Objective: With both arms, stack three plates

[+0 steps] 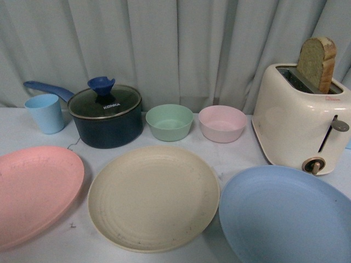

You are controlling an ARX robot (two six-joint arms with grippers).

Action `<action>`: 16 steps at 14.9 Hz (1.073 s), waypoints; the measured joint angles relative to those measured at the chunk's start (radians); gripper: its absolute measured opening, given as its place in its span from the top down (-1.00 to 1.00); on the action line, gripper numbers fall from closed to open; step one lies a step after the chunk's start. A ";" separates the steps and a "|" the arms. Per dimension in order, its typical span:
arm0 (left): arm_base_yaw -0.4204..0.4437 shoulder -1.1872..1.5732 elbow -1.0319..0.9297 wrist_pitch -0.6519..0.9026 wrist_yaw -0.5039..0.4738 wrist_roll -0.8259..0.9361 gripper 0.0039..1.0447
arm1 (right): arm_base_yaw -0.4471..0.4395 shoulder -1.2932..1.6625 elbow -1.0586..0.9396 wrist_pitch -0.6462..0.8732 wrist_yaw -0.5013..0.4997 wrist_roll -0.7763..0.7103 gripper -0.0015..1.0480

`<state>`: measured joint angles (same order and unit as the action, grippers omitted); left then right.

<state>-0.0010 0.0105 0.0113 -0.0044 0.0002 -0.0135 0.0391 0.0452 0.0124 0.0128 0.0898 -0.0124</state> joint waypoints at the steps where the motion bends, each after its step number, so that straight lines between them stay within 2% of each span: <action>1: 0.000 0.000 0.000 0.000 0.000 0.000 -0.88 | 0.000 0.000 0.000 0.000 0.000 0.000 -0.87; 5: 0.000 0.000 0.000 0.000 0.000 0.000 -0.88 | 0.000 0.000 0.000 0.000 0.000 0.000 -0.87; 6: -0.024 0.055 0.054 -0.157 -0.078 -0.053 -0.88 | 0.000 0.000 0.000 -0.001 0.000 0.000 -0.87; 7: 0.009 0.275 0.167 -0.278 -0.136 -0.157 -0.88 | 0.000 0.000 0.000 0.000 0.000 -0.002 -0.87; 9: 0.143 0.534 0.277 -0.037 -0.039 -0.187 -0.88 | 0.000 0.000 0.000 0.000 0.000 -0.004 -0.87; 12: 0.251 1.088 0.472 0.341 0.152 -0.092 -0.88 | 0.000 0.000 0.000 0.000 0.000 -0.004 -0.87; 14: 0.298 1.374 0.624 0.414 0.249 -0.017 -0.88 | 0.000 0.000 0.000 0.000 0.000 -0.004 -0.87; 16: 0.351 1.557 0.693 0.408 0.348 0.103 -0.88 | 0.000 0.000 0.000 0.000 0.000 -0.004 -0.87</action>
<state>0.3496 1.5673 0.7040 0.4034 0.3481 0.0895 0.0395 0.0452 0.0124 0.0128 0.0898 -0.0162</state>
